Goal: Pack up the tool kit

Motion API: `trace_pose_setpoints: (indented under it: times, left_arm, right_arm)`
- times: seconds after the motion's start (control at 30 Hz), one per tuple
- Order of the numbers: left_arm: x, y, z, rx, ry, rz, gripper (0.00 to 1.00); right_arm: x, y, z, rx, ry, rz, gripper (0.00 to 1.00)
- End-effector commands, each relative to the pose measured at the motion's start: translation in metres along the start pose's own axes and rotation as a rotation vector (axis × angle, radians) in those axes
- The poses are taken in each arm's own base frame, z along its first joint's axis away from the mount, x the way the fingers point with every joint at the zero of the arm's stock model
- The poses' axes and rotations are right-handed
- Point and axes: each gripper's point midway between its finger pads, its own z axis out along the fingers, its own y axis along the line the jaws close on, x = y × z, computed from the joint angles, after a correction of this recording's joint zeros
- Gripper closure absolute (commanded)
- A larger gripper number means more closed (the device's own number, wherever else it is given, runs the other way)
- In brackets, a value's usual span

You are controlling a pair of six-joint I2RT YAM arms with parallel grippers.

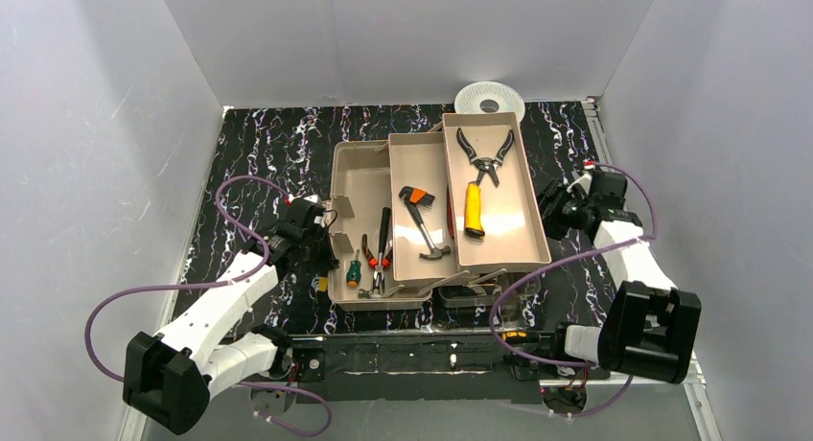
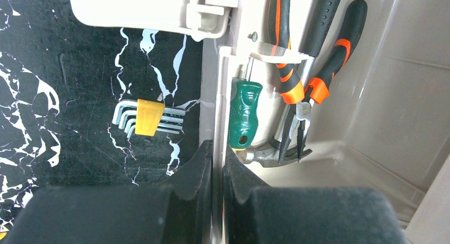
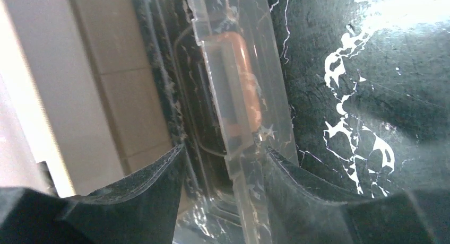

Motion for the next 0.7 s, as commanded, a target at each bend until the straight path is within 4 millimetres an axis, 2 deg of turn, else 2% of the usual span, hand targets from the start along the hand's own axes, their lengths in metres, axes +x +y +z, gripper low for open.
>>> trace_pose_setpoints:
  times: [0.0,0.17,0.33,0.57,0.67]
  left_arm:
    - [-0.043,-0.044,-0.015,0.171,-0.120,-0.026,1.00]
    - [-0.043,-0.047,-0.016,0.183,-0.115,-0.023,1.00]
    - [-0.044,-0.048,-0.016,0.186,-0.113,-0.019,1.00]
    - [-0.044,-0.051,-0.015,0.190,-0.100,-0.008,1.00]
    - [-0.043,-0.050,-0.014,0.187,-0.094,-0.009,1.00]
  right_arm:
    - [-0.005,-0.007,0.015,0.151,0.026,-0.155,0.39]
    - [-0.008,-0.014,0.018,0.240,0.000,-0.198,0.56]
    - [-0.026,-0.011,0.001,0.327,-0.082,-0.263,0.58]
    - [-0.022,-0.003,0.003,0.286,-0.048,-0.277,0.99]
    - [-0.027,0.010,-0.007,0.263,-0.081,-0.288,0.99]
